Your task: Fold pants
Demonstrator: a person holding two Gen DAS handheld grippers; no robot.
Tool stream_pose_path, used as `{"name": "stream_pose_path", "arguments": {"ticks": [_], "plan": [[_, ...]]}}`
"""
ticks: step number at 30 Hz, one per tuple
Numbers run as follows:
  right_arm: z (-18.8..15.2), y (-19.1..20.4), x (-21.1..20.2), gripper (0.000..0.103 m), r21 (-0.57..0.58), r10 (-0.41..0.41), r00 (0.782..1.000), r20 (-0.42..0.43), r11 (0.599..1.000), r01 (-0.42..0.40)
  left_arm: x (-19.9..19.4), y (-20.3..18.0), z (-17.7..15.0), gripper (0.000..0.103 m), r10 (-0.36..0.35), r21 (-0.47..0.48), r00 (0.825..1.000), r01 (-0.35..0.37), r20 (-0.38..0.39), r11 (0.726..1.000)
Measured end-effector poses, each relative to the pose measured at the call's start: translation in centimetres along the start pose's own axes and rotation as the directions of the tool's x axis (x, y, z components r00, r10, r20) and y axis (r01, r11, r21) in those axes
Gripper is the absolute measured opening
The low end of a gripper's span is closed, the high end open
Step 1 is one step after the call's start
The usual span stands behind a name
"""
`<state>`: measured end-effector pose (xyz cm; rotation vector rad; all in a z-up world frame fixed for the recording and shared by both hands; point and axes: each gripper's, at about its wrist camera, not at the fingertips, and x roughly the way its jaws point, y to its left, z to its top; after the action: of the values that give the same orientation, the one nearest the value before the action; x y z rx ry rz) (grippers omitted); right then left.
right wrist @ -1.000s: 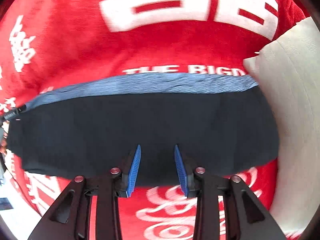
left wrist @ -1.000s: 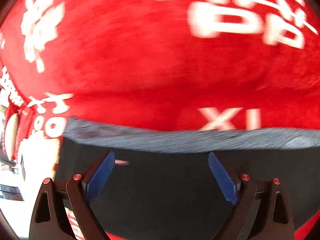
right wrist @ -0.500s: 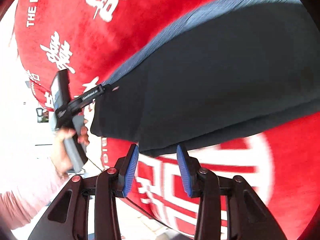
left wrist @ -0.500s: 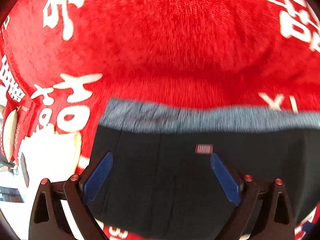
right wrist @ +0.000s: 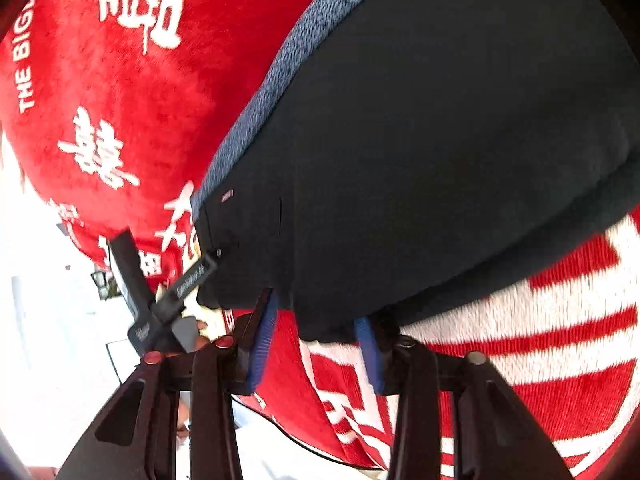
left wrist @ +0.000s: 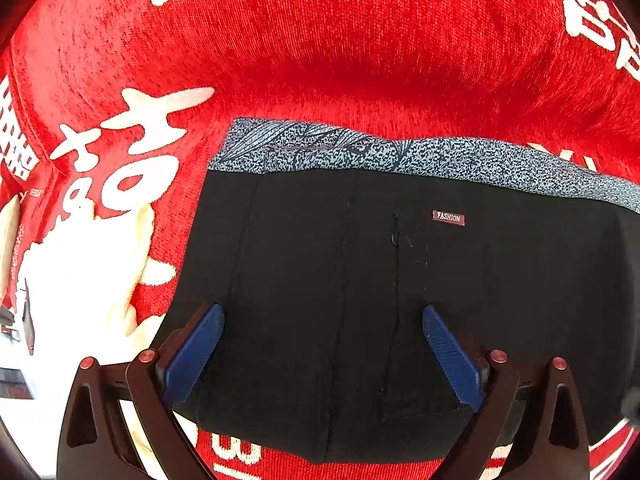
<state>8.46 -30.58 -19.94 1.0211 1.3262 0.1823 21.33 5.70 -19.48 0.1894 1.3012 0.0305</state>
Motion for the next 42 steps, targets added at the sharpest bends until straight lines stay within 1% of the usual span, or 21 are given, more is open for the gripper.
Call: {"name": "stream_pose_path", "arguments": {"ticks": [1,3,5,6,10,12,15,18,19,21,23,26,27,29,30,31,34,35,37,39,42], "plan": [[0.5,0.8,-0.4,0.009,-0.023,-0.018,1.0,0.023,1.0,0.019,0.0,0.0,0.0,0.1,0.001,0.008,1.0,-0.001,-0.001,1.0],[0.7,2.3,-1.4,0.008,-0.091,-0.026,0.999,0.042,0.995,0.03,0.2,0.4,0.1,0.1,0.002,0.026,1.0,-0.002,0.001,1.0],[-0.2,3.7,-2.1,0.008,-0.19,-0.075,0.996,0.051,0.978,0.084,0.4,0.3,0.0,0.101,-0.003,0.038,1.0,0.003,0.01,0.999],[-0.8,3.5,-2.2,0.007,-0.206,-0.099,0.994,0.048,0.973,0.107,0.4,0.2,-0.1,0.103,0.003,0.041,1.0,-0.004,0.017,0.999],[-2.4,-0.3,-0.8,0.007,-0.116,-0.146,0.989,-0.013,0.983,0.143,0.2,0.1,-0.1,0.103,0.019,0.036,1.0,-0.02,0.015,0.999],[-2.7,-0.9,-1.0,0.009,-0.107,-0.12,0.992,-0.04,0.988,0.115,-0.7,-0.6,-0.1,0.103,0.024,0.052,1.0,-0.024,-0.005,0.998],[-3.1,-0.7,-2.7,0.009,-0.182,-0.194,0.978,-0.07,0.967,0.179,-3.1,-2.6,-0.7,0.103,-0.02,0.081,1.0,0.018,0.017,0.997],[-2.4,-0.6,-6.5,0.01,-0.24,-0.27,0.963,-0.004,0.935,0.261,-5.3,-6.1,-1.7,0.103,-0.095,0.132,0.995,0.091,0.025,0.987],[-1.6,-0.4,-8.0,0.01,-0.25,-0.29,0.956,0.038,0.924,0.29,-5.8,-7.4,-2.0,0.103,-0.117,0.15,0.993,0.111,0.03,0.982],[0.4,0.0,-10.0,0.018,-0.266,-0.331,0.936,0.118,0.898,0.351,-6.4,-10.4,-2.4,0.103,-0.162,0.169,0.987,0.156,0.021,0.973],[2.3,0.3,-11.1,0.03,-0.279,-0.369,0.912,0.181,0.87,0.407,-6.3,-12.7,-2.7,0.103,-0.185,0.174,0.983,0.182,0.004,0.968],[5.1,-0.2,-11.8,0.031,-0.294,-0.422,0.877,0.228,0.829,0.475,-5.3,-15.7,-3.5,0.103,-0.188,0.192,0.982,0.189,-0.027,0.963],[5.8,-0.6,-11.7,0.031,-0.303,-0.447,0.865,0.229,0.812,0.5,-4.9,-16.5,-4.1,0.103,-0.166,0.207,0.985,0.17,-0.037,0.963],[6.2,-1.9,-11.1,0.027,-0.329,-0.53,0.822,0.209,0.753,0.57,-4.3,-16.6,-4.8,0.103,-0.164,0.192,0.986,0.168,-0.036,0.967],[6.1,-2.8,-11.1,0.026,-0.333,-0.543,0.818,0.19,0.748,0.574,-4.2,-16.2,-4.9,0.103,-0.177,0.163,0.984,0.18,-0.034,0.97],[5.8,-3.3,-11.4,0.025,-0.333,-0.518,0.833,0.195,0.764,0.553,-4.1,-16.0,-4.9,0.103,-0.185,0.148,0.982,0.19,-0.046,0.971],[4.7,-3.6,-12.4,0.027,-0.344,-0.489,0.85,0.197,0.777,0.527,-4.1,-16.0,-4.8,0.103,-0.176,0.137,0.983,0.183,-0.058,0.974],[4.3,-3.8,-12.8,0.029,-0.325,-0.467,0.863,0.192,0.8,0.505,-4.2,-16.4,-4.8,0.103,-0.162,0.151,0.985,0.169,-0.054,0.974],[3.8,-4.8,-13.9,0.03,-0.273,-0.401,0.902,0.161,0.86,0.431,-4.5,-17.2,-4.7,0.103,-0.131,0.186,0.991,0.135,-0.036,0.973],[3.5,-5.4,-14.4,0.032,-0.228,-0.352,0.924,0.151,0.897,0.379,-4.6,-17.5,-4.7,0.103,-0.113,0.199,0.993,0.116,-0.024,0.973],[3.9,-6.5,-14.6,0.038,-0.159,-0.284,0.946,0.158,0.938,0.308,-4.6,-17.6,-4.7,0.103,-0.112,0.19,0.993,0.115,-0.026,0.975]]}}
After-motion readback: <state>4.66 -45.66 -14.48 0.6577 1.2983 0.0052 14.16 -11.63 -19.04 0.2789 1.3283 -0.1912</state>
